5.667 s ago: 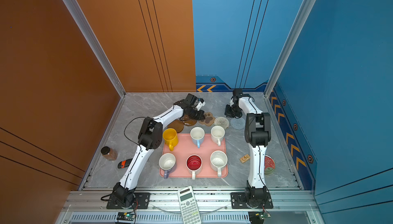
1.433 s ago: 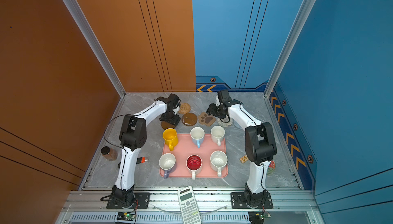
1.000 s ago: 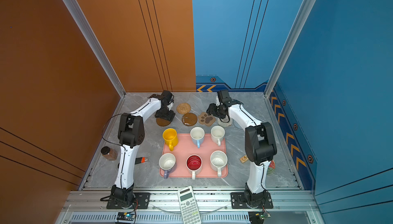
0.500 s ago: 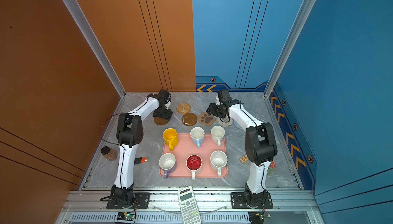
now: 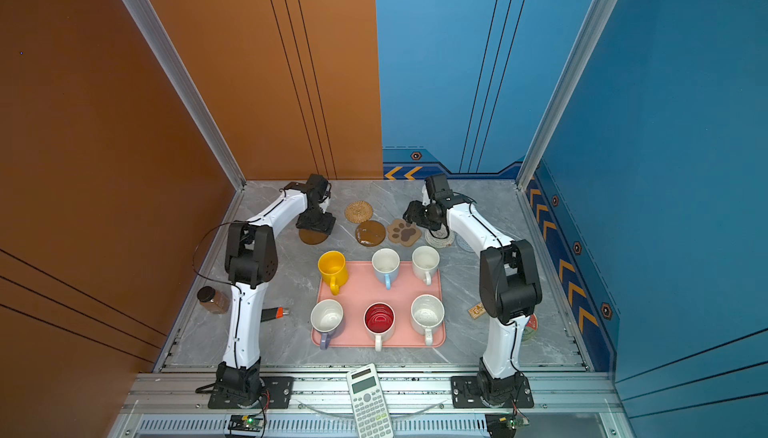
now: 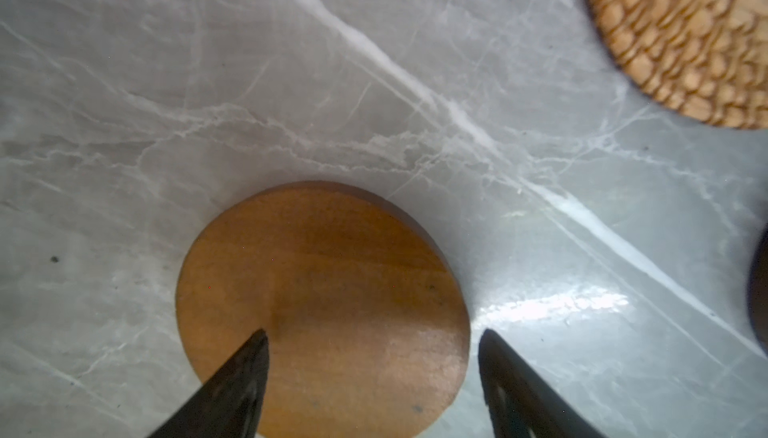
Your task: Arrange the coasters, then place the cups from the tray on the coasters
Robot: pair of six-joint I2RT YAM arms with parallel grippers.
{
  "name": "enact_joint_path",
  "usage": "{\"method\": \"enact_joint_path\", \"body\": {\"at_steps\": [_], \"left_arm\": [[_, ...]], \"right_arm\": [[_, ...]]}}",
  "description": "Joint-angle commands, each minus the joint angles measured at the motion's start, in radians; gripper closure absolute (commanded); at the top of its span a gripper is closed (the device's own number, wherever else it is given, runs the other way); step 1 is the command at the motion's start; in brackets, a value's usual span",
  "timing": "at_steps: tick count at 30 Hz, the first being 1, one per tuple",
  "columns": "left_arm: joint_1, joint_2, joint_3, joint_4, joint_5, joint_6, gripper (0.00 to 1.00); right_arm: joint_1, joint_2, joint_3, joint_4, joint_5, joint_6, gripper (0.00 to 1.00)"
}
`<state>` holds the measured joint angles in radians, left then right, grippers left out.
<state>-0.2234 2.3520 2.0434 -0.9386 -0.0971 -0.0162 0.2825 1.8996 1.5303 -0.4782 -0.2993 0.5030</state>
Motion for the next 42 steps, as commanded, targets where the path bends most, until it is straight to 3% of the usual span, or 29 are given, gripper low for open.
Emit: {"method": "enact_joint_path", "body": {"at_steps": [1, 9, 22, 29, 42], "left_arm": [[-0.024, -0.096, 0.079, -0.043, 0.02, -0.022, 0.19], [-0.162, -0.091, 0.182, -0.043, 0.049, -0.022, 0.19], [-0.337, 0.127, 0.39, -0.043, 0.018, -0.12, 0.18], [-0.373, 0.207, 0.448, -0.042, -0.033, -0.161, 0.18], [-0.401, 0.277, 0.437, -0.043, -0.108, -0.18, 0.17]], "right_arm": [[0.002, -0.039, 0.028, 0.013, -0.024, 0.023, 0.37], [0.003, -0.067, 0.001, 0.048, -0.025, 0.04, 0.37], [-0.04, -0.214, -0.212, 0.19, -0.025, 0.089, 0.36], [-0.07, -0.255, -0.311, 0.283, -0.067, 0.138, 0.35], [-0.073, -0.239, -0.332, 0.32, -0.086, 0.158, 0.35]]}}
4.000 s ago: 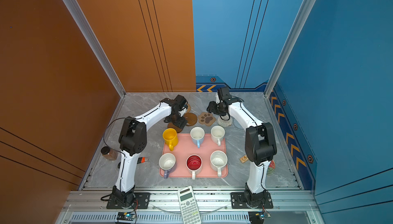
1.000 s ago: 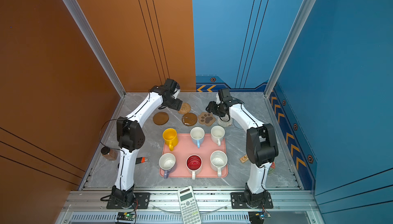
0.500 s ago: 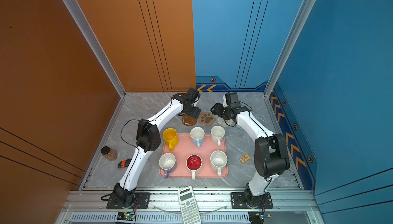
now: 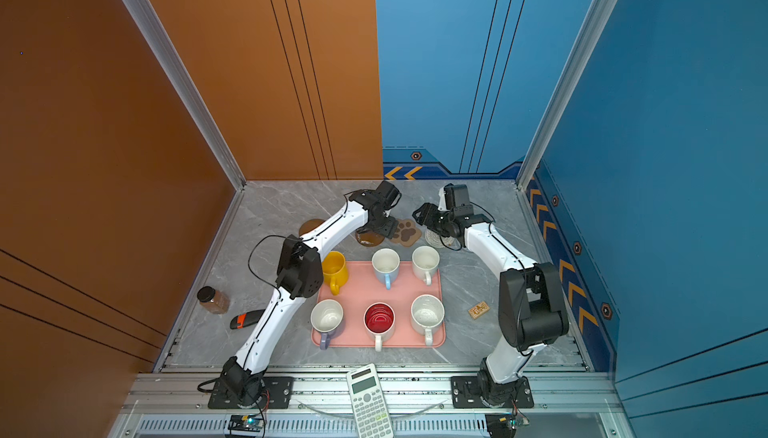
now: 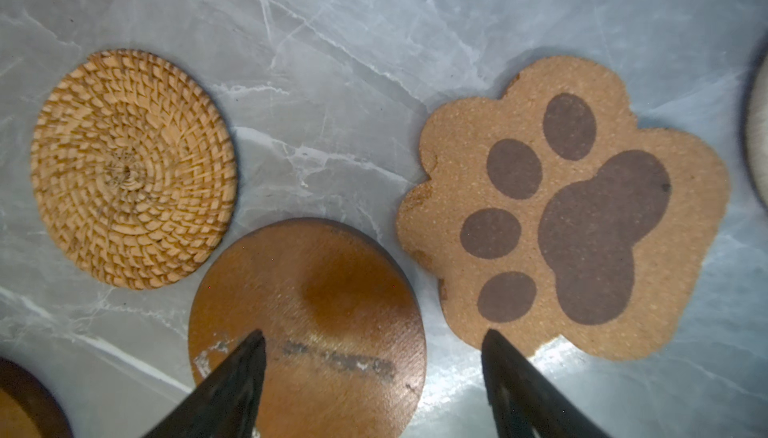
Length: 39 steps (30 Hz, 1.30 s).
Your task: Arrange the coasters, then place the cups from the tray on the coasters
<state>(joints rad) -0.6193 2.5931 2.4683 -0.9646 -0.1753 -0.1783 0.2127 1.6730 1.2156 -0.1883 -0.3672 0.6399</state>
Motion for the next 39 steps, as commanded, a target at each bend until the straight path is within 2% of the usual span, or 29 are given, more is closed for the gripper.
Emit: {"method": "enact_joint_path", "body": {"at_steps": [1, 22, 39], "left_arm": [[-0.004, 0.04, 0.013, -0.016, -0.026, -0.021, 0.17], [0.064, 0.02, -0.074, -0.017, 0.008, -0.076, 0.19], [0.07, -0.027, -0.043, -0.015, 0.06, -0.081, 0.17]], "right_arm": [[-0.004, -0.01, -0.019, 0.034, -0.02, 0.023, 0.35], [0.003, 0.017, -0.014, 0.055, -0.054, 0.038, 0.35], [0.004, 0.028, -0.004, 0.055, -0.058, 0.042, 0.35]]}}
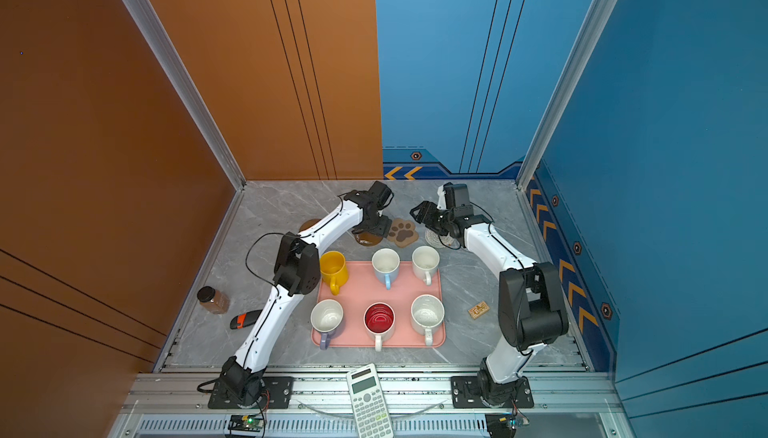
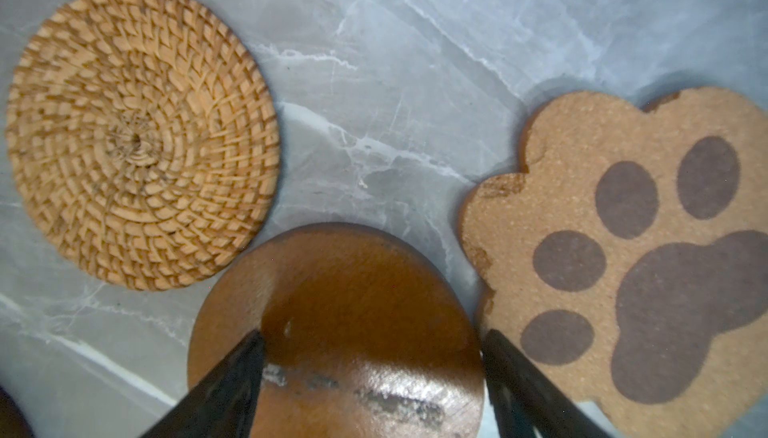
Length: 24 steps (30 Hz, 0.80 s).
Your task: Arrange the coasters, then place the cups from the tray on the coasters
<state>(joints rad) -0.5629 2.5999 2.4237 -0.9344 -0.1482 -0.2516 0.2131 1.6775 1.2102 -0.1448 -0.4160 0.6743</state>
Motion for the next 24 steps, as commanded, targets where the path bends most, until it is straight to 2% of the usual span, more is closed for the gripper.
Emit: {"method": "enact_joint_path", "body": {"at_steps": [1, 14, 24], "left_arm": [[0.015, -0.032, -0.003, -0.045, 0.03, -0.007, 0.17], [0.049, -0.082, -0.146, -0.043, 0.001, -0.024, 0.2], [0.078, -0.098, -0.18, -0.044, -0.019, -0.008, 0.2]], "right_arm": [[0.004, 0.024, 0.002, 0.011, -0.009, 0.008, 0.35], [0.006, 0.025, 0.0, 0.014, -0.012, 0.009, 0.35], [0.009, 0.024, 0.0, 0.011, -0.009, 0.009, 0.35]]}}
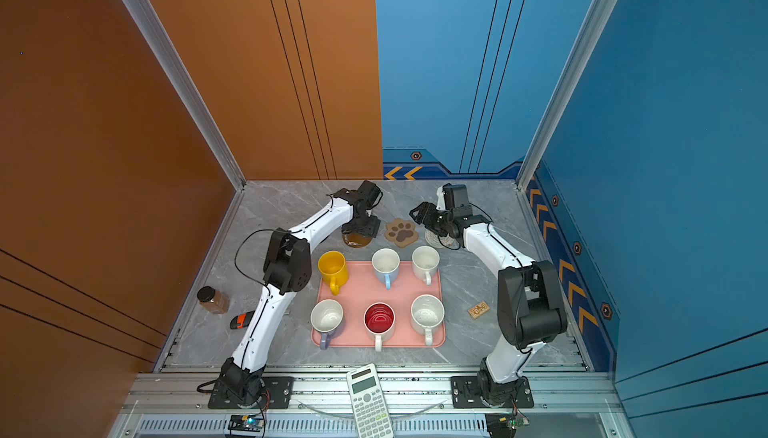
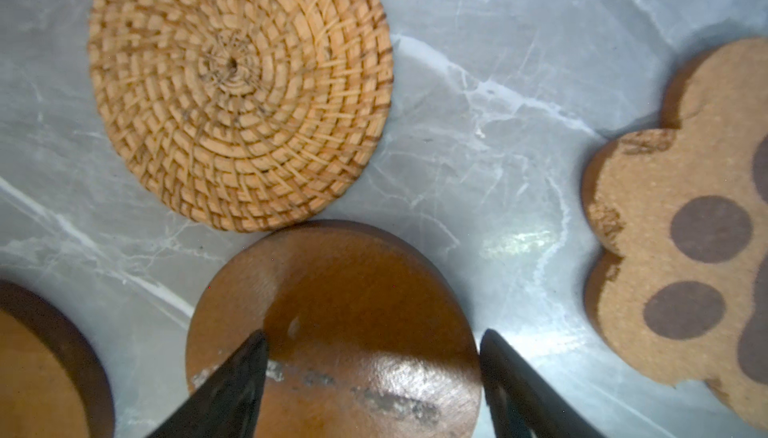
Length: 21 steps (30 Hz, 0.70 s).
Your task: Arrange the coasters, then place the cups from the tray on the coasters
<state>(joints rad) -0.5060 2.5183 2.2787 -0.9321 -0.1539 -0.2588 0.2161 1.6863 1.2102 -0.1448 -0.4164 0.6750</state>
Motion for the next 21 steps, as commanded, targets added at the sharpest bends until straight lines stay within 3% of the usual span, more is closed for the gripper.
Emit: {"method": "enact_joint_path", "body": {"at_steps": [1, 11, 21], "left_arm": [[0.023, -0.019, -0.041, -0.046, -0.016, 0.001, 0.2], [0.056, -0.059, -0.111, -0.039, -0.083, 0.031, 0.21], [0.089, -0.077, -0.139, -0.031, -0.084, 0.044, 0.21]], "right_arm": [[0.008, 0.013, 0.0, 0.01, -0.007, 0.008, 0.35], [0.007, 0.015, 0.0, 0.009, -0.009, 0.008, 0.35], [0.011, 0.016, 0.005, 0.003, -0.009, 0.009, 0.35]]}}
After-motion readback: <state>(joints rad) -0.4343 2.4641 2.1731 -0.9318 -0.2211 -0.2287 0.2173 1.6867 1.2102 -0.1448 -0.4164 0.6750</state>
